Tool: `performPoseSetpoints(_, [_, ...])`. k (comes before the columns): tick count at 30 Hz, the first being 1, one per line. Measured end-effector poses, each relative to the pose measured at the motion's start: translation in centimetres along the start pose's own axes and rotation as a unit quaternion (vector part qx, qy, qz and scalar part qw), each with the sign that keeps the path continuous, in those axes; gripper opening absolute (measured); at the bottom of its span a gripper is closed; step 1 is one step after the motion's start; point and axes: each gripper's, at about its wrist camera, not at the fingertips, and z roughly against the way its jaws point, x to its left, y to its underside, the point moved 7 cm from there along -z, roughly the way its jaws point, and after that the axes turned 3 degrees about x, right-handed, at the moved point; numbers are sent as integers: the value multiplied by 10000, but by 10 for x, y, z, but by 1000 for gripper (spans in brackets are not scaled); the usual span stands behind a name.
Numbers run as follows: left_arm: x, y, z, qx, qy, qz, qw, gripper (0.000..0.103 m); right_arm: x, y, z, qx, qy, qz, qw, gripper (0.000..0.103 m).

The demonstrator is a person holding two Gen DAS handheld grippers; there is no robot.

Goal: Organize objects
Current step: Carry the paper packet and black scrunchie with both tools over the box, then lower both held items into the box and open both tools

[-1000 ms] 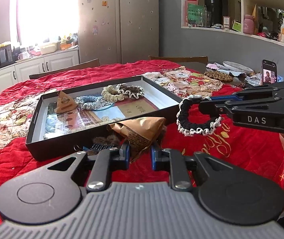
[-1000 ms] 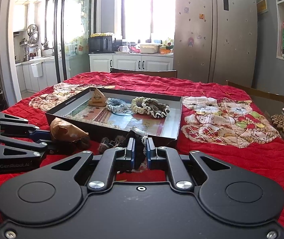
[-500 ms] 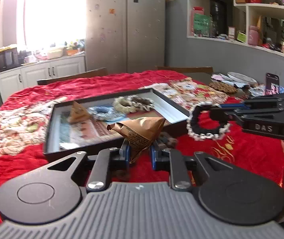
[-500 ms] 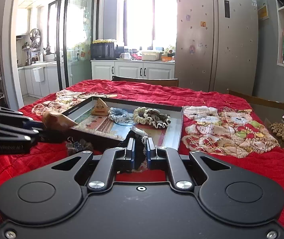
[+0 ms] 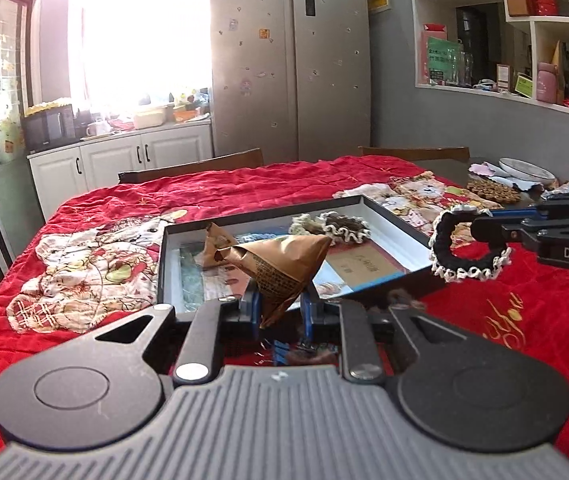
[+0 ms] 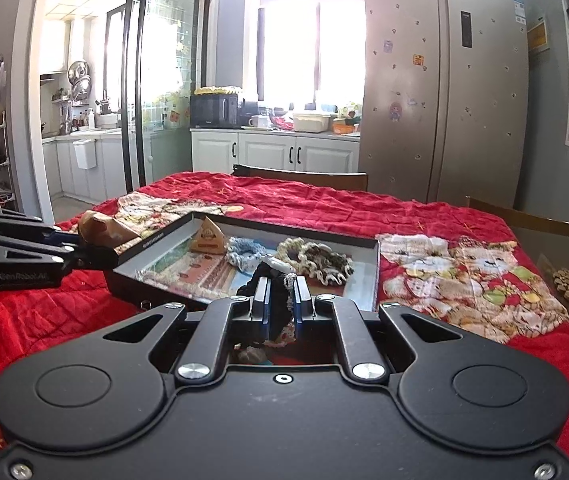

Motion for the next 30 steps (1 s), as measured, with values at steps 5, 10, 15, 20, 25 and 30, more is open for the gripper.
performPoseSetpoints(5, [9,-7,-7,-57,-95,33,9999,23,5,-15,-11,-75,-92,-43,9999,11])
performPoseSetpoints(10, [19,-16,-13,-146,-204,73,9997,23,9,-28,-23,-126,-123,-79,9998,11])
performPoseSetpoints(15, [26,-21,-23,-126,-218,142,9996,23,12,-35,-38,-111,-160,-115,9997,11])
performPoseSetpoints(20, [32,-24,-35,-105,-242,167,9995,23,15,-43,-55,-83,-144,-108,9998,11])
performPoseSetpoints(25, [40,-27,-50,-57,-264,249,9993,23,15,-51,-76,-5,-147,-123,9998,11])
performPoseSetpoints(30, [48,-29,-67,29,-285,319,9991,23,17,-57,-97,62,-153,-141,9998,11])
